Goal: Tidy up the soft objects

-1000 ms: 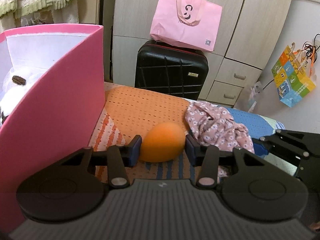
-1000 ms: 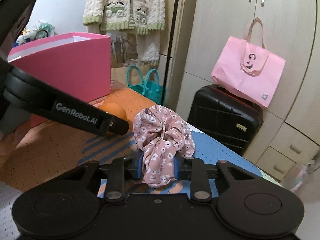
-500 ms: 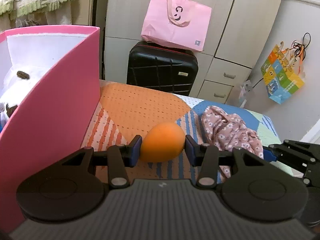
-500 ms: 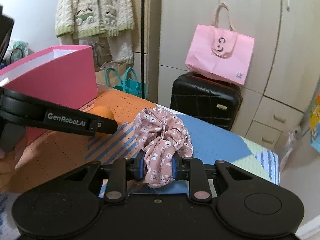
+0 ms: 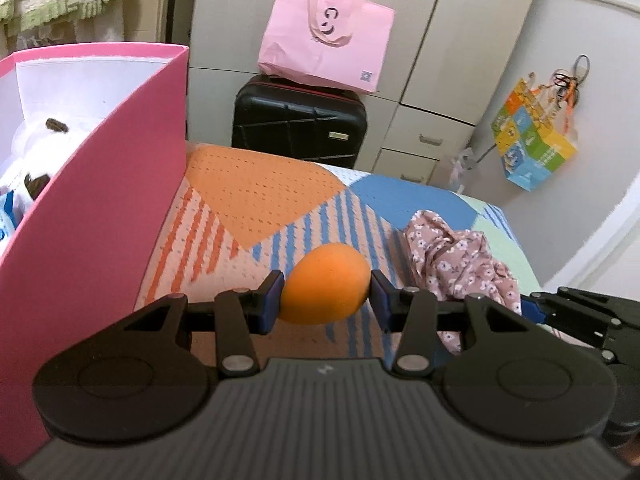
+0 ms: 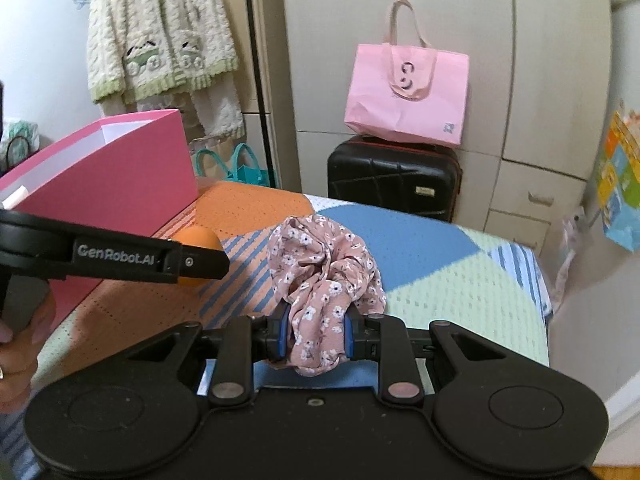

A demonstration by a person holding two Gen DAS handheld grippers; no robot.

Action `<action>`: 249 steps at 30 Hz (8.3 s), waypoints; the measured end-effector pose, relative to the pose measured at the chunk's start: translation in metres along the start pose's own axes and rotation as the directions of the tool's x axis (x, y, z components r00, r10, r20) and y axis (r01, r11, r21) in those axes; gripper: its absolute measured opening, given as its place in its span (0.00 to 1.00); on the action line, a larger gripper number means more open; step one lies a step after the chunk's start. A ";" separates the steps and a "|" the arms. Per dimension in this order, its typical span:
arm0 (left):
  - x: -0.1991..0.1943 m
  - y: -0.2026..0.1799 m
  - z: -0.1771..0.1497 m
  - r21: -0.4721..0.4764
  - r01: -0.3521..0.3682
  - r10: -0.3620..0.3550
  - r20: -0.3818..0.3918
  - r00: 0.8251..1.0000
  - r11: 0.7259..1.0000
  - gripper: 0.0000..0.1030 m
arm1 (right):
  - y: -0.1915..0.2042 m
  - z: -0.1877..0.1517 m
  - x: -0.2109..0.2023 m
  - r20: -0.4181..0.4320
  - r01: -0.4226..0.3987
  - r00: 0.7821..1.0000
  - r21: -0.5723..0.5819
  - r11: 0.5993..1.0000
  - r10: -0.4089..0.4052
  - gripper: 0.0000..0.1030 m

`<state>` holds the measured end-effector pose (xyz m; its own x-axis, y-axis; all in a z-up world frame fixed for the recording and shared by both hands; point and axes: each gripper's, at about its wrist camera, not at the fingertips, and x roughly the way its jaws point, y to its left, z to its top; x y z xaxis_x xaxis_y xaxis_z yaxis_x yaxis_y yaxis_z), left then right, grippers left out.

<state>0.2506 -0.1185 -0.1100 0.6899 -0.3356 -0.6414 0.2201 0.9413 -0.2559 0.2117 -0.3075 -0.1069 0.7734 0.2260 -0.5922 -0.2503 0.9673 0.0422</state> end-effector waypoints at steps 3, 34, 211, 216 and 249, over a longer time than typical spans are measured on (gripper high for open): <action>-0.010 -0.003 -0.008 0.015 0.019 -0.019 -0.002 1.000 1.000 0.43 | 0.001 -0.010 -0.013 0.004 0.021 1.000 0.038 0.999 -0.021 0.27; -0.106 0.016 -0.094 0.091 0.248 -0.238 -0.103 0.966 0.965 0.44 | 0.061 -0.099 -0.107 0.032 0.013 0.999 0.196 0.981 -0.019 0.29; -0.249 0.059 -0.088 0.174 -0.191 0.146 0.244 0.959 0.966 1.00 | 0.177 -0.061 -0.201 0.210 0.370 0.898 0.111 0.922 -0.386 1.00; -0.254 0.057 -0.090 0.183 -0.184 0.135 0.251 0.959 0.966 1.00 | 0.180 -0.062 -0.205 0.219 0.371 0.896 0.103 0.923 -0.385 1.00; -0.263 0.058 -0.099 0.182 -0.197 0.129 0.329 0.935 0.963 1.00 | 0.175 -0.067 -0.212 0.241 0.406 0.870 0.147 0.902 -0.431 1.00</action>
<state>0.0139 0.0206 -0.0276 0.9008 -0.1808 -0.3948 0.2018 0.9793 0.0120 -0.0352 -0.1935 -0.0283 0.9209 -0.1921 -0.3391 0.1739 0.9812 -0.0836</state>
